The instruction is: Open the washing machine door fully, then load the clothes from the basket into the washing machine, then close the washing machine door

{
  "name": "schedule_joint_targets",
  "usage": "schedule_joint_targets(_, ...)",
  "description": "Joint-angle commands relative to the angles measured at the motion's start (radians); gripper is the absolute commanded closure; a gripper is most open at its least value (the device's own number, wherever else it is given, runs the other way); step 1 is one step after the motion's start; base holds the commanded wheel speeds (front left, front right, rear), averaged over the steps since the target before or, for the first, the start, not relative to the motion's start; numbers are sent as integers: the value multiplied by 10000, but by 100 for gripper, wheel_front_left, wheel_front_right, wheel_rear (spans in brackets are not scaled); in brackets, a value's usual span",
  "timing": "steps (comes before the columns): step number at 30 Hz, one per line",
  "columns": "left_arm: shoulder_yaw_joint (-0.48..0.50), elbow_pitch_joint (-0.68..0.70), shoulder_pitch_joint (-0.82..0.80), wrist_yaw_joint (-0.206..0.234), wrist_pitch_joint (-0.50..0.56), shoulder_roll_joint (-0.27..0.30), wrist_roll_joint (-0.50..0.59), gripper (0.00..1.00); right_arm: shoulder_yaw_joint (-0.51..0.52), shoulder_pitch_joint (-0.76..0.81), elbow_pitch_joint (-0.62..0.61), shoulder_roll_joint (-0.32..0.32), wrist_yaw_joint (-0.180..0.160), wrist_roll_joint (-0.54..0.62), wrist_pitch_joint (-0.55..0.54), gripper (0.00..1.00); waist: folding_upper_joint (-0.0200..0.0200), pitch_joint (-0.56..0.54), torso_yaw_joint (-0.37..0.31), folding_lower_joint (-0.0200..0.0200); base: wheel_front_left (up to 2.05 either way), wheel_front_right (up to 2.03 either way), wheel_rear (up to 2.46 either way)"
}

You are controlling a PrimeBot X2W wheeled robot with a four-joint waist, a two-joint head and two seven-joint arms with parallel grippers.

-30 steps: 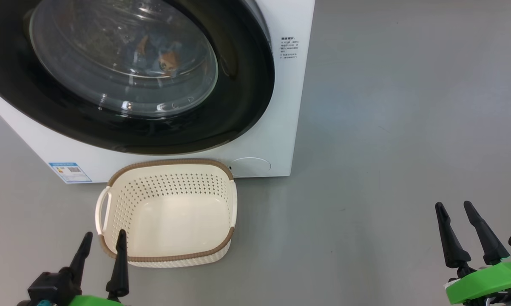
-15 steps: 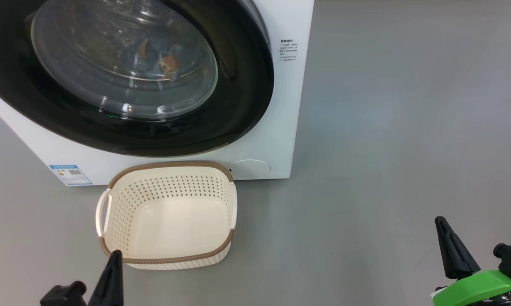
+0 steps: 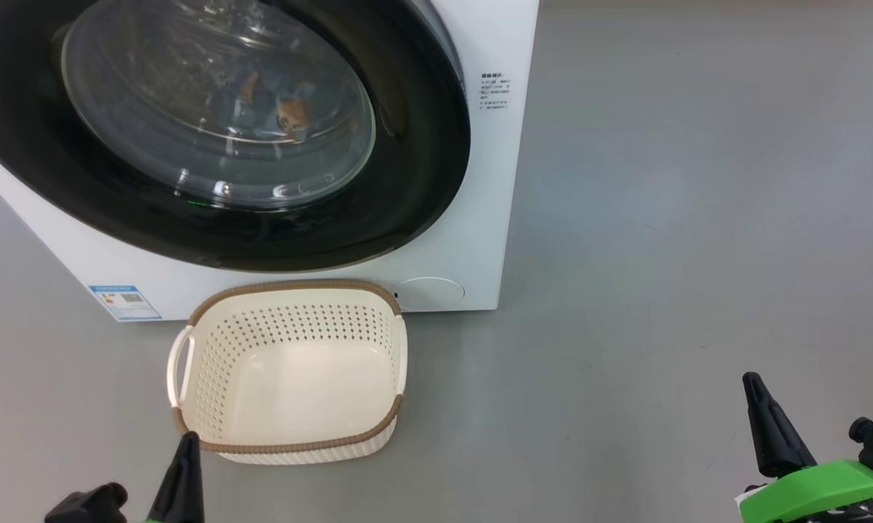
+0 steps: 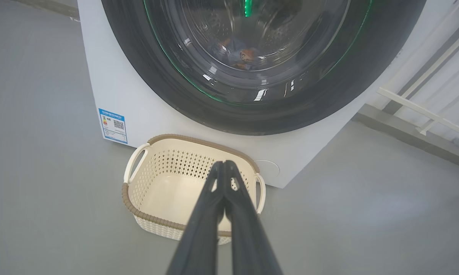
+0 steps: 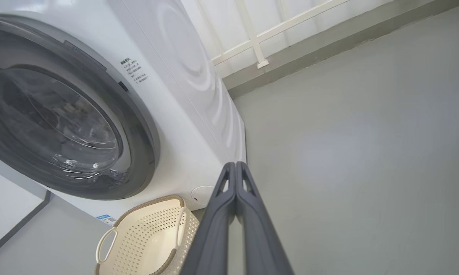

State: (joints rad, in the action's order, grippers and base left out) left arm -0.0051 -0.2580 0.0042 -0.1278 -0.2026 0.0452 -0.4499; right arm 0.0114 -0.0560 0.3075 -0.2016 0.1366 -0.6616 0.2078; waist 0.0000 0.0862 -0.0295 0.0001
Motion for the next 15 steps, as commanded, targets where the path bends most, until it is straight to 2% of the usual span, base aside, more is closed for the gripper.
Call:
schedule_joint_targets(1,147,183,-286,-4,60,140,-373,100,69,-89,-252,-91,-10,-339,-104,100,0,-18,7,-1,0,0,0)
schedule_joint_targets(15,247,181,-390,-7,423,152,-1801,100,167,-142,-299,93,-16,-1500,-475,100,0,-120,43,-1,0,0,0)
